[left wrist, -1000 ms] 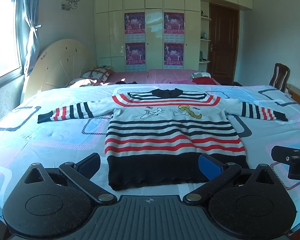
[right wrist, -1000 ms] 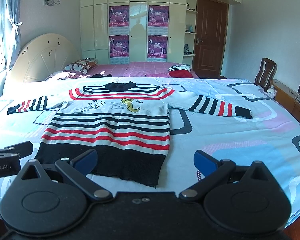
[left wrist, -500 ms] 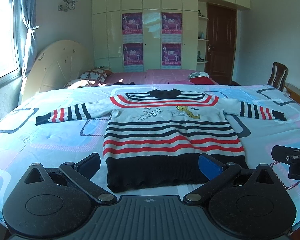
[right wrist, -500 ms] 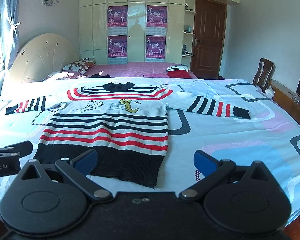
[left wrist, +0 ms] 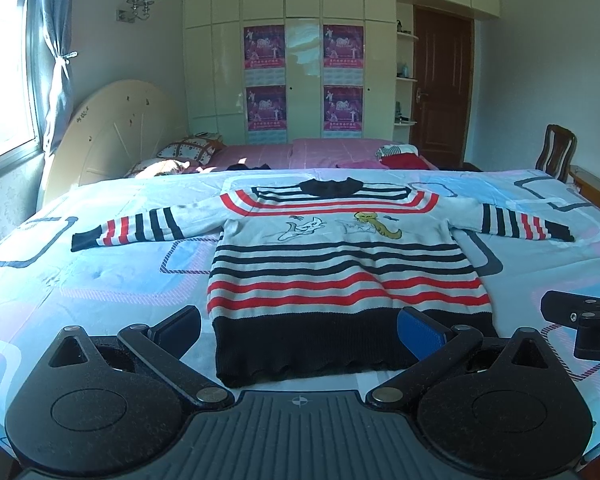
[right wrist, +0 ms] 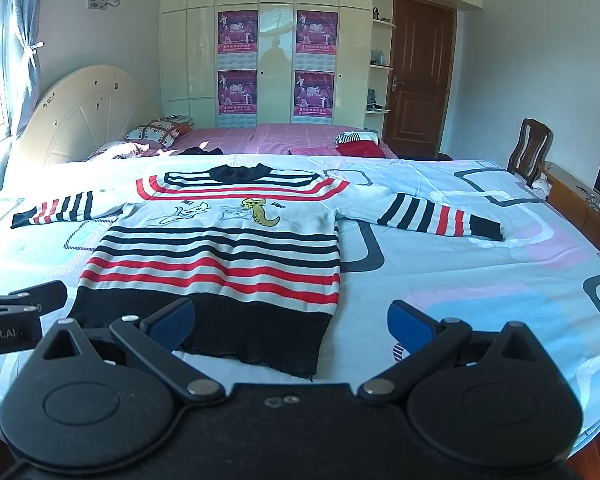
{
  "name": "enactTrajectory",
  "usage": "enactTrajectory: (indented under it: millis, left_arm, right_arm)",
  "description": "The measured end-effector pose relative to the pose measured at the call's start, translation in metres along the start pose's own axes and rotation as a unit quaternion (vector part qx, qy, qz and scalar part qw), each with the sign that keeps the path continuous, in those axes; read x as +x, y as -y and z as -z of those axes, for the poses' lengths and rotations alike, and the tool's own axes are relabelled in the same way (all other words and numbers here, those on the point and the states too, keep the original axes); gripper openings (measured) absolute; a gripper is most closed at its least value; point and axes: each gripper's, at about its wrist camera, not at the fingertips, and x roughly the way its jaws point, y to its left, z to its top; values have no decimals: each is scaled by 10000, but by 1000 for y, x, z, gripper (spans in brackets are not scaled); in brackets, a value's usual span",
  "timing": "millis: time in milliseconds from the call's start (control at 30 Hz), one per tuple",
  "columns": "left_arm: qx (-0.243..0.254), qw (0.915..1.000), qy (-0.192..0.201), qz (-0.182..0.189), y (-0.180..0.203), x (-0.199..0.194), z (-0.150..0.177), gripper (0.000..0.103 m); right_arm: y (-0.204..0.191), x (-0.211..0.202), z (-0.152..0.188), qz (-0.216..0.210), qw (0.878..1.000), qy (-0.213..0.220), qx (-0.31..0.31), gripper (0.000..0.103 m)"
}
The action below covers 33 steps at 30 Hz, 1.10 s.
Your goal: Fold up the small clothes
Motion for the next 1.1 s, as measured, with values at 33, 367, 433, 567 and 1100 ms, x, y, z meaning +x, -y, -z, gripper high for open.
enactTrajectory:
  millis: [33,367,433,567,1100]
  left_arm:
    - [-1,10000,-4,9,0,0,0,103]
    - [-24,10000,-17,22,-4,4,1,103]
    - [-21,10000,-16,34,-4,4,1,103]
    - [12,10000,-18,60,-3,6,1,103]
    - [368,9982,240,421,47,80,-60,103]
  right_arm:
    - [0,0,0,-1,10000,-6,3,103]
    - [-8,7,-2,22,10000,-38,-30,103]
    - [-8,7,-2,29,10000,-37,-32,103]
    - [-8,7,-2,43,10000,-45,-13,103]
    - [85,63,-50,1066,9925,267,531,103]
